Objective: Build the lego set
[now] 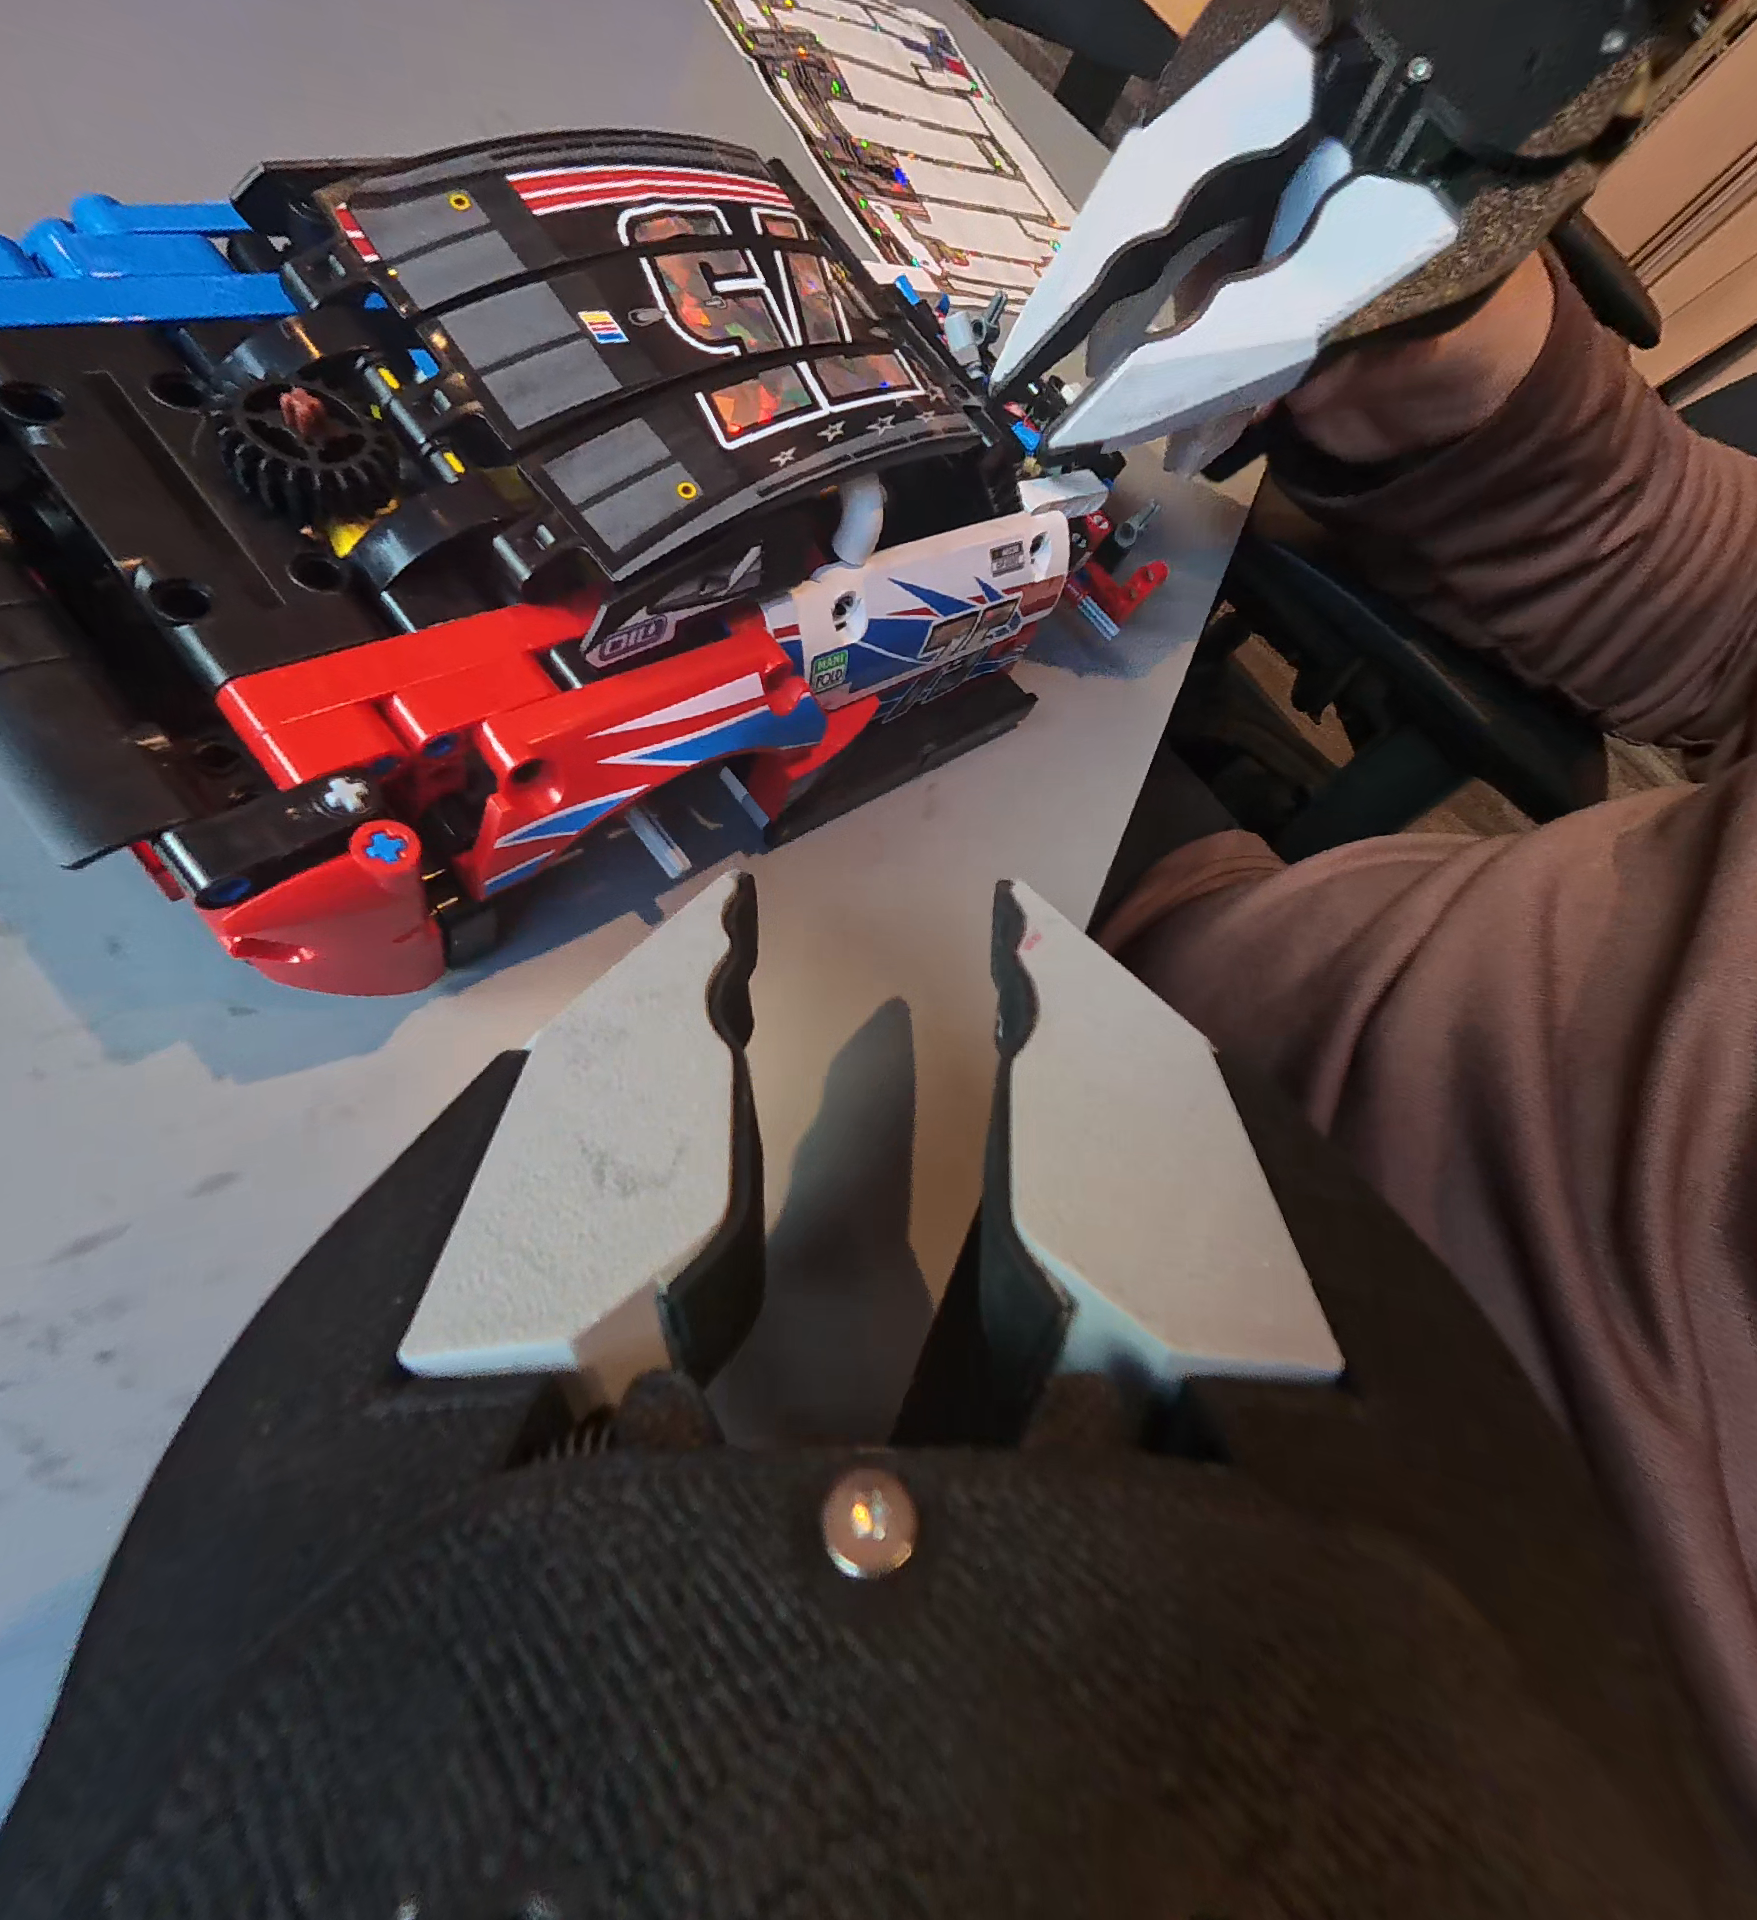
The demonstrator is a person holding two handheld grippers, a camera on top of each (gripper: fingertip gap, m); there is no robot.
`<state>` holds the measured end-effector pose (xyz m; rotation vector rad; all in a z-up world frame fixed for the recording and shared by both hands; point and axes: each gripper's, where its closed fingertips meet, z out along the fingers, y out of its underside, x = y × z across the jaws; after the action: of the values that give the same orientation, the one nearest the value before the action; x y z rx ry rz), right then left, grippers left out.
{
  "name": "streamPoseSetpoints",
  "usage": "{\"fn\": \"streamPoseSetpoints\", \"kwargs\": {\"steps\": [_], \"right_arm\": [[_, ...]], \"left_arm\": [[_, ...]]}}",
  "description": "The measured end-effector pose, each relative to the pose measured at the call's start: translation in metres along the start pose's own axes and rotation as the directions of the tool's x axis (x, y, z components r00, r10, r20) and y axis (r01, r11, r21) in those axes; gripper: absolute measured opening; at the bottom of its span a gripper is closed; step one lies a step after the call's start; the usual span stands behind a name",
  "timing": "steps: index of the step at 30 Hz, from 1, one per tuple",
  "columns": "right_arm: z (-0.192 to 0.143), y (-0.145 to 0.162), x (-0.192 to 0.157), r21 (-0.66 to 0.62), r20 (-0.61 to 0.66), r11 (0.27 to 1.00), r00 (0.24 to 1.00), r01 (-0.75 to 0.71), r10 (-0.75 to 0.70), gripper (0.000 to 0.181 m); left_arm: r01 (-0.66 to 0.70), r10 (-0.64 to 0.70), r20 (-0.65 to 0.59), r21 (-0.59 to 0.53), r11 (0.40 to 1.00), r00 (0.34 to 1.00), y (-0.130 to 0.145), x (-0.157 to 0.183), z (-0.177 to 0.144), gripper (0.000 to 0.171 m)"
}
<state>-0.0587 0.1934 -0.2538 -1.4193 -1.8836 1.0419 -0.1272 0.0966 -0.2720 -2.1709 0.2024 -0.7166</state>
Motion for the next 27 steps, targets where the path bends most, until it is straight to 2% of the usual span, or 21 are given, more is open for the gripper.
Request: {"fn": "streamPoseSetpoints", "kwargs": {"steps": [3,6,10,12,16,18,23,27], "right_arm": [[-0.009,-0.008,0.0,0.045,-0.004,0.999,1.0,0.012,-0.012,0.017],[-0.032,-0.014,0.025,0.113,-0.042,0.992,0.998,-0.052,0.057,0.025],[-0.056,0.011,0.071,0.11,-0.115,0.978,0.975,-0.176,0.189,0.036],[-0.062,0.024,0.083,0.096,-0.138,0.975,0.968,-0.199,0.211,0.04],[-0.056,0.035,0.068,0.057,-0.005,0.972,0.974,-0.226,0.227,0.044],[-0.05,0.036,0.056,0.042,0.066,0.979,0.978,-0.199,0.196,0.055],[-0.035,0.02,0.04,0.05,0.12,0.995,0.989,-0.088,0.082,0.068],[-0.021,0.014,0.033,0.032,0.165,0.998,0.985,-0.057,0.051,0.072]], "left_arm": [[-0.005,0.005,-0.002,-0.001,1.0,1.0,0.003,0.003,0.001,0.043],[-0.013,0.013,0.014,-0.013,1.0,1.0,0.008,0.002,0.001,0.043],[-0.045,0.046,0.037,-0.023,0.999,0.998,0.006,0.004,0.008,0.036],[-0.081,0.083,0.075,-0.038,0.996,0.994,0.004,0.004,0.012,0.033],[-0.141,0.15,0.153,-0.068,0.988,0.977,-0.004,0.0,0.017,0.015],[-0.154,0.162,0.168,-0.058,0.986,0.973,-0.011,0.001,0.015,0.01],[-0.137,0.143,0.185,-0.046,0.99,0.972,-0.021,-0.001,0.008,0.011],[-0.122,0.133,0.14,-0.086,0.989,0.981,-0.014,0.005,0.02,0.019]]}}
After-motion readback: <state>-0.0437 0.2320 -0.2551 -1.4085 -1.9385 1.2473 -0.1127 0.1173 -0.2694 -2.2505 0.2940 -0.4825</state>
